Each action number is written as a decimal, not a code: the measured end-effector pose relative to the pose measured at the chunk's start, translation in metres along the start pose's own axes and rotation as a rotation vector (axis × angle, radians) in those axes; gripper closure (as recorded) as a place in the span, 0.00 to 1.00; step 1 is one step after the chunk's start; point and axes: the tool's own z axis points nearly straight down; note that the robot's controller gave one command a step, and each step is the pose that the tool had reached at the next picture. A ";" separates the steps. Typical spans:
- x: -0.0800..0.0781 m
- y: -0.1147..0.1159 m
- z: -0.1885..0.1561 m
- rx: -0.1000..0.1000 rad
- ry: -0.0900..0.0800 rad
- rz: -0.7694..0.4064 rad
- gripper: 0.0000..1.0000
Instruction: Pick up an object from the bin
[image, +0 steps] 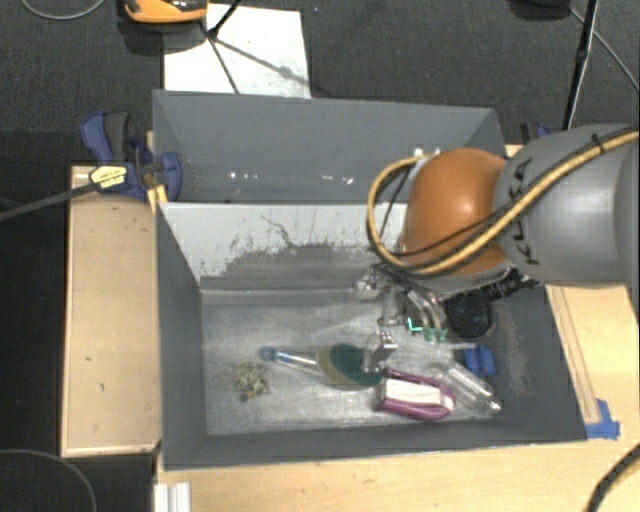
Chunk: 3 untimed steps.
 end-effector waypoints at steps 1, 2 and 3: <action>0.023 -0.033 0.067 -0.002 -0.010 0.071 0.00; 0.067 0.023 0.067 -0.002 -0.016 0.073 0.00; 0.068 0.054 0.067 -0.001 -0.020 0.003 0.00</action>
Offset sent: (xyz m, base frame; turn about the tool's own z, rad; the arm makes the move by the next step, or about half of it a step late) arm -0.0245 -0.0328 -0.0693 0.0682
